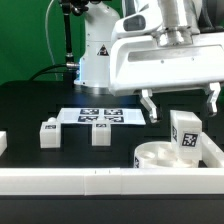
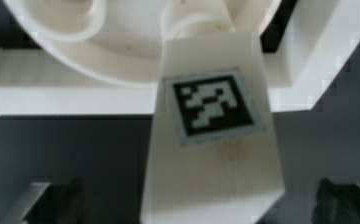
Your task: Assemble stool
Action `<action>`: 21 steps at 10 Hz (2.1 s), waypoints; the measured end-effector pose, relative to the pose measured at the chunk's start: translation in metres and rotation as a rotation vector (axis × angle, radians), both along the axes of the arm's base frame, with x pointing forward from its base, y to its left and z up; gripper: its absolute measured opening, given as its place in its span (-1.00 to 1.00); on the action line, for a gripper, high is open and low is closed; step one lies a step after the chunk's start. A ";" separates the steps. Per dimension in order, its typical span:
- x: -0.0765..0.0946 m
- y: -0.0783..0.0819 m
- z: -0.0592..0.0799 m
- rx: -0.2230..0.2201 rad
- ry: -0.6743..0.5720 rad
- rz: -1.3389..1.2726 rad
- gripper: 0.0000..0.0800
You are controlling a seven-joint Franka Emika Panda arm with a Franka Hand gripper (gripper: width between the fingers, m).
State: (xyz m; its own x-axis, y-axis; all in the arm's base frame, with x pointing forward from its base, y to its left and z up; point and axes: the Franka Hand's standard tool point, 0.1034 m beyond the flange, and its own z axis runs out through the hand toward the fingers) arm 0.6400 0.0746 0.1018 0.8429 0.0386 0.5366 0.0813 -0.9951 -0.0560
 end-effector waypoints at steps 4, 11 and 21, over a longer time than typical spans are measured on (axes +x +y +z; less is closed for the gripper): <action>0.002 -0.002 0.009 -0.005 0.012 0.006 0.62; -0.005 -0.004 -0.002 -0.021 0.193 0.074 0.62; -0.006 0.010 -0.002 -0.012 0.526 0.211 0.62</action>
Offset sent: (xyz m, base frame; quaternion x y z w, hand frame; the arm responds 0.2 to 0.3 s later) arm 0.0000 0.0000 0.0000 0.0000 0.0000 0.0000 1.0000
